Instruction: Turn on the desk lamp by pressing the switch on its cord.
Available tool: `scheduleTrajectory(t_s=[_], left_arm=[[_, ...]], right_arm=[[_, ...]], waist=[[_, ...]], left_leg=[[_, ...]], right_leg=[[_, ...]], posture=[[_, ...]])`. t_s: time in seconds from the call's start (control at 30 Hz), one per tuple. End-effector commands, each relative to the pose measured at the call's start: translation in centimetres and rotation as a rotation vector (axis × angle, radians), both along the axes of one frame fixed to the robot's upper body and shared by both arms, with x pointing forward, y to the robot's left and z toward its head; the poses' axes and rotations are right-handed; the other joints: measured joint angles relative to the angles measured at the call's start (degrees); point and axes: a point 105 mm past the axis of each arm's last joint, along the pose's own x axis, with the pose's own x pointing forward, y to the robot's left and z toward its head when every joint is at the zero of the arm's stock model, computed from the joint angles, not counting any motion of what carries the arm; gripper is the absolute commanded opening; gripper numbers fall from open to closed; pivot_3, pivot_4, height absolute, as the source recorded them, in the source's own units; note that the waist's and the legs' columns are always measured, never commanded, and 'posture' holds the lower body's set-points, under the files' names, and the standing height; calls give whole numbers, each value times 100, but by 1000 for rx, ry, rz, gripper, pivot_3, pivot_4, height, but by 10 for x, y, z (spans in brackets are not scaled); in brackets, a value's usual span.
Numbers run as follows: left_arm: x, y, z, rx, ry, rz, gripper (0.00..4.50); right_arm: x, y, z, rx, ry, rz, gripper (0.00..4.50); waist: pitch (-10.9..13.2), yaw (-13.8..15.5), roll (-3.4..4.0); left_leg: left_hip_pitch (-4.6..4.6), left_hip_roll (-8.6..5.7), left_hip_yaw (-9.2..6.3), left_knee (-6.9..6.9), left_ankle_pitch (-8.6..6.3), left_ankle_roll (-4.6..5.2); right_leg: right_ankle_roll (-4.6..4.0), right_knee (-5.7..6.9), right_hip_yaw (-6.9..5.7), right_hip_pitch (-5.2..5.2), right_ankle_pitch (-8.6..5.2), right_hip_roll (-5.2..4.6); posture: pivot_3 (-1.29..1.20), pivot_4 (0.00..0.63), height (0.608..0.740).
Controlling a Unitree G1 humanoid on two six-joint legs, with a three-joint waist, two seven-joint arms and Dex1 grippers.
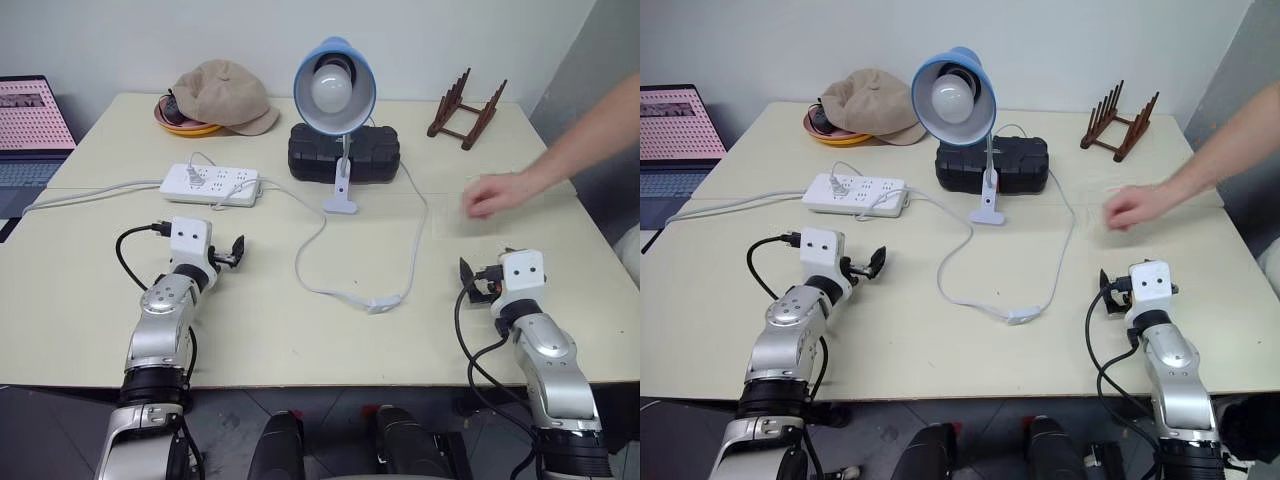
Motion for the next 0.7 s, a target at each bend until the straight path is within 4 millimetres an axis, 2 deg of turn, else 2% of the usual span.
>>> scheduleTrajectory(t_s=[0.03,0.13,0.17,0.27,0.47,0.5,0.6,0.7], left_arm=[[-1,1,20,22,-66,-15,4500],[-2,-3,21,51,-55,-65,4500],[-4,-9,23,53,-42,-132,4500],[-23,-46,36,86,-6,-488,4500],[-52,-74,59,145,72,-835,4500],[-59,-81,62,160,93,-902,4500],[-101,-111,55,291,208,-1214,4500],[-116,-119,50,334,247,-1315,4500]], right_arm=[[-2,0,17,-22,-49,28,4456],[-2,5,23,-26,-32,129,4456],[-3,12,27,-17,-8,234,4456],[-19,44,38,-11,114,648,4456],[-43,66,39,-108,348,1058,4456],[-45,70,38,-124,375,1113,4456],[-40,96,31,-207,431,1289,4456],[-33,106,23,-266,440,1343,4456]], waist=[[0,0,0],[0,-1,0],[0,-2,0],[2,-12,1],[2,-30,1],[2,-33,1],[4,-89,-1],[4,-138,1]], left_leg=[[0,0,0,0,0,0],[-1,0,0,0,0,0],[-1,0,1,0,0,0],[-2,0,2,1,0,0],[2,5,1,-5,-1,1],[1,5,1,-5,-1,1],[-2,5,3,-3,-1,1],[-3,4,7,-4,-1,0]], right_leg=[[0,0,0,0,0,0],[-1,0,0,0,0,0],[-3,-2,1,0,-2,0],[-10,-2,2,-1,-6,0],[-27,-5,-1,0,-16,3],[-27,-6,-2,0,-16,3],[-28,-12,0,-3,-17,2],[-27,-18,1,-2,-17,-1]], posture=[[0,150,740],[0,150,740],[0,150,740],[0,150,740],[0,150,740],[0,150,740],[0,150,740],[0,150,740]])
